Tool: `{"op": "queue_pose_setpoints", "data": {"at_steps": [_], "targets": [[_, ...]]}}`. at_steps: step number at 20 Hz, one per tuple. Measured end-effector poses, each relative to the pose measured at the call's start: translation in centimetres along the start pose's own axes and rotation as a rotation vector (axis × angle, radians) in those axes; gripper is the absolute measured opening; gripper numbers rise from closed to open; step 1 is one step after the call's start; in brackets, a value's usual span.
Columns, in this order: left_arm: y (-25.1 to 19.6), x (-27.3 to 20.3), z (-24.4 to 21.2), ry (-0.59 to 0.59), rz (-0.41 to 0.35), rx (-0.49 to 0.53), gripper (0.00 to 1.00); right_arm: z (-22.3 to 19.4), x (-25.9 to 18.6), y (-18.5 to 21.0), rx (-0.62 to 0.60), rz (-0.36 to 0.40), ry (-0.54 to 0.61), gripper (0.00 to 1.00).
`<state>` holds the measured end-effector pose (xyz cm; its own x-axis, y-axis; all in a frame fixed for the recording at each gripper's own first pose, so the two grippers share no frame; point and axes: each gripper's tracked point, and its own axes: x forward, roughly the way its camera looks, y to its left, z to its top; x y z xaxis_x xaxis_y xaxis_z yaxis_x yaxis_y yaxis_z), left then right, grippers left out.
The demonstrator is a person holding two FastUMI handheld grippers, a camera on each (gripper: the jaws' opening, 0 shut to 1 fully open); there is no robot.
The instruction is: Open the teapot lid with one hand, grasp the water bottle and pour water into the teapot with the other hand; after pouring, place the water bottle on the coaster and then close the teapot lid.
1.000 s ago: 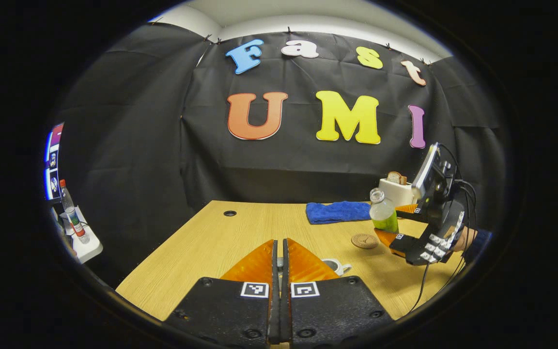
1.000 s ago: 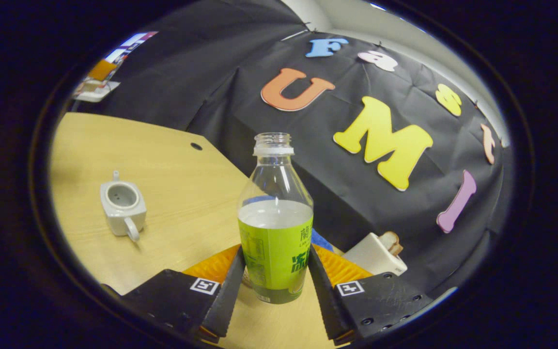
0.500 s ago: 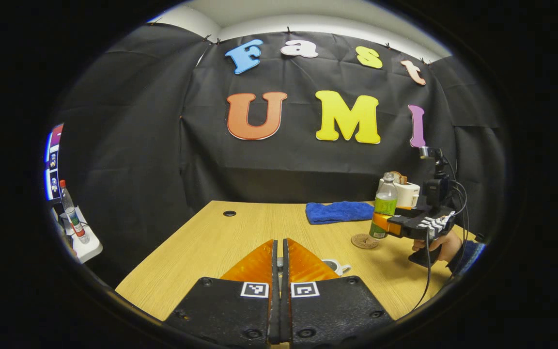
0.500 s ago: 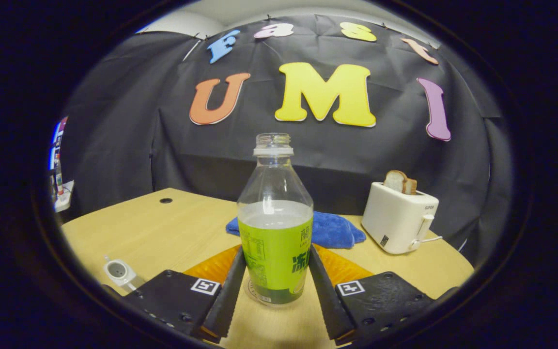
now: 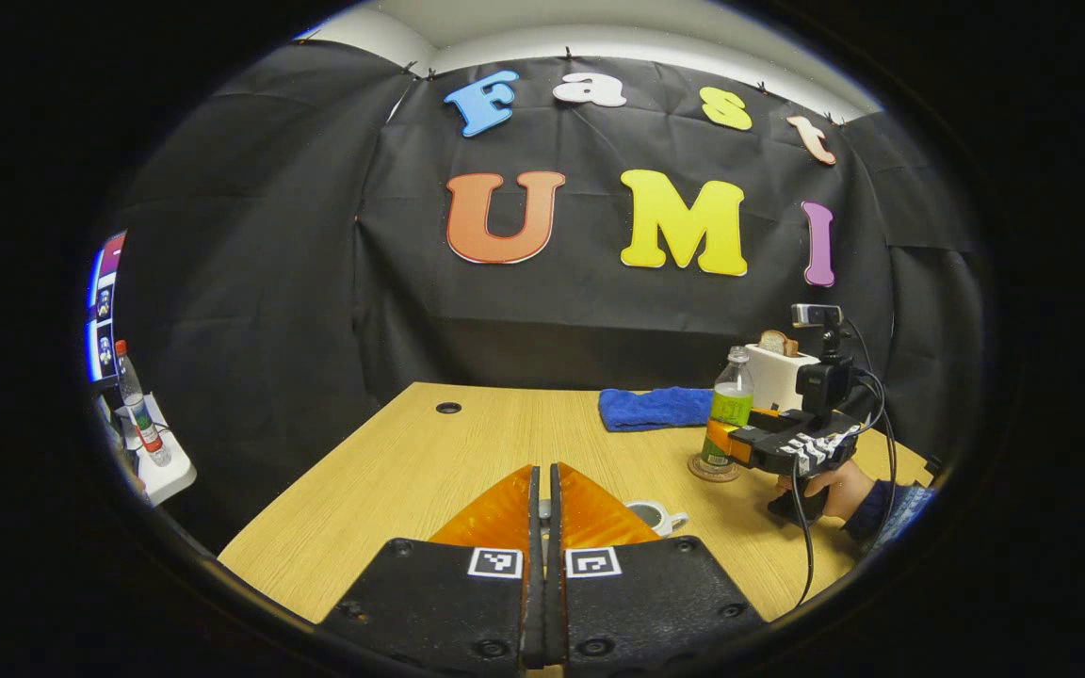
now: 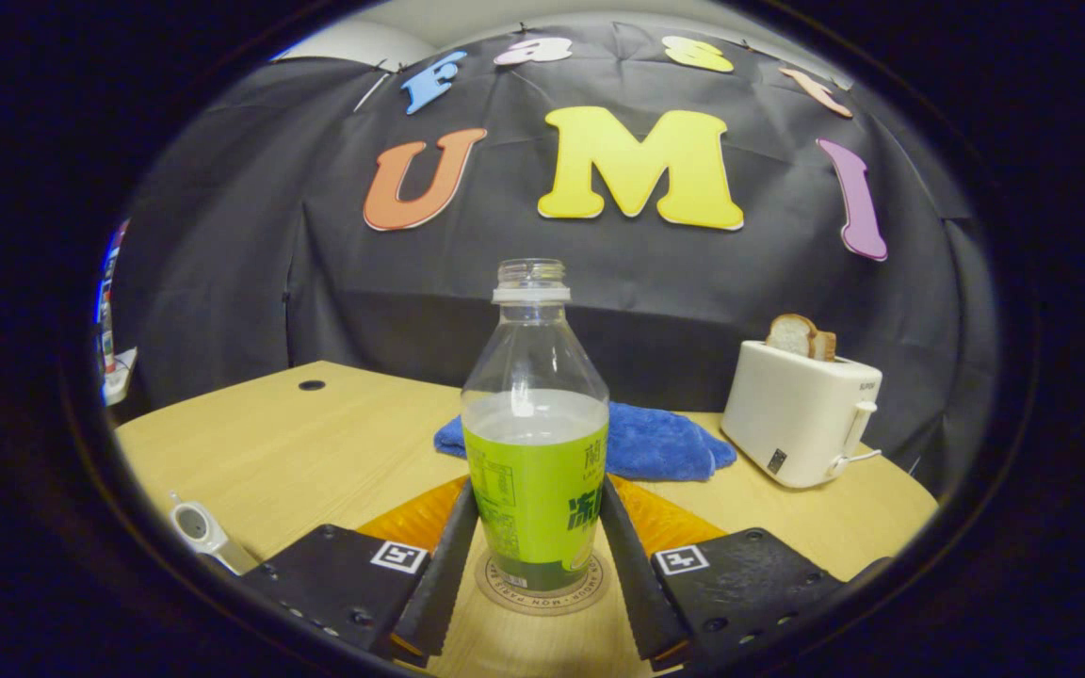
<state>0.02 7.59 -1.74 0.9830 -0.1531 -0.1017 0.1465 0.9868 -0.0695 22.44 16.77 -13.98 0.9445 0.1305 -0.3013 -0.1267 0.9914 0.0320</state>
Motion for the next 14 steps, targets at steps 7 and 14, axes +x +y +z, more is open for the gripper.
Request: {"op": "queue_pose_setpoints", "data": {"at_steps": [7, 14], "targets": [[-0.5, 0.8, -0.7, 0.002, -0.013, -0.024, 0.03, 0.3, -0.6, -0.6, 0.034, 0.007, 0.001, 0.85], [-3.0, 1.7, 0.9, -0.095, -0.070, -0.041, 0.02, 1.6, -5.2, -1.4, 0.088, 0.057, -0.030, 0.96]]}}
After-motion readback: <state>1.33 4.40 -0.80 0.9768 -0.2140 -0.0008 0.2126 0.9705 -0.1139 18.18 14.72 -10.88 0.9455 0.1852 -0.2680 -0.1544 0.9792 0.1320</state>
